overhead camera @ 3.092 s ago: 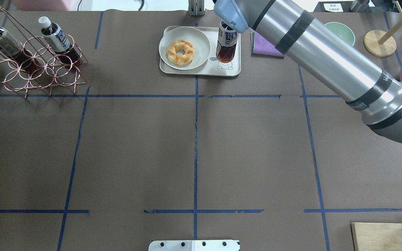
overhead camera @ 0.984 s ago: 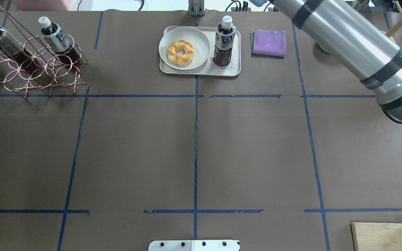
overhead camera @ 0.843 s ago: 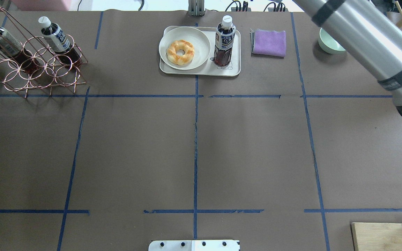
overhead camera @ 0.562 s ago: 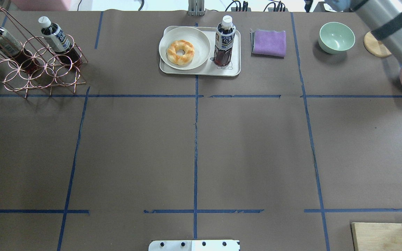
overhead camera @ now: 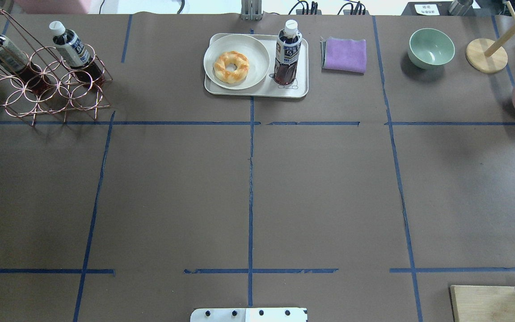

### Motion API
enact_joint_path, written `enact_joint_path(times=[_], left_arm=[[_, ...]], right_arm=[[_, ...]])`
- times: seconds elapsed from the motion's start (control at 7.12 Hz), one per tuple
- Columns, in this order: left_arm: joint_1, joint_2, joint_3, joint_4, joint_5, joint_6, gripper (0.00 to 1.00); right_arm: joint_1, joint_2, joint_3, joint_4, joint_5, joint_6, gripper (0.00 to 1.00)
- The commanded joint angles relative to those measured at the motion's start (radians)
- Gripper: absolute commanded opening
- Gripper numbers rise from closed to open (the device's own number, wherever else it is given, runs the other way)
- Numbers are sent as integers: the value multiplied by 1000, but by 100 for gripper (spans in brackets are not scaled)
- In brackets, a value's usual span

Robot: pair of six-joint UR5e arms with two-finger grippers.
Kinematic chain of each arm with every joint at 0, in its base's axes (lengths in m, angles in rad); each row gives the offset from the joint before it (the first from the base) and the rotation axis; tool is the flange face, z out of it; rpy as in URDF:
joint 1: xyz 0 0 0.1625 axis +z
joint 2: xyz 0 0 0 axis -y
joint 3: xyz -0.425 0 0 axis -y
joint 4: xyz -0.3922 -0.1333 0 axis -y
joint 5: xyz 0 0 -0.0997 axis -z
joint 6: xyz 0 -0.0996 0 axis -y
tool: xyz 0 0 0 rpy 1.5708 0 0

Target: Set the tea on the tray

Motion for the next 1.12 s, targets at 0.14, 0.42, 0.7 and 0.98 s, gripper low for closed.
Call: enact_joint_path(times=[0.14,0.42,0.7,0.98], left_arm=[[0,3,8,11,6,-1,100],[0,21,2,10,7,-2,100],[0,23,-3,10,9,-1,100],[2,20,2,9,19,1,100]], right_arm=[[101,-259,82,93,14,-23,99],[99,-334,79,294,14,139,98],[99,-350,77,309,17,154,99],[99,-351,72,309,16,152,100]])
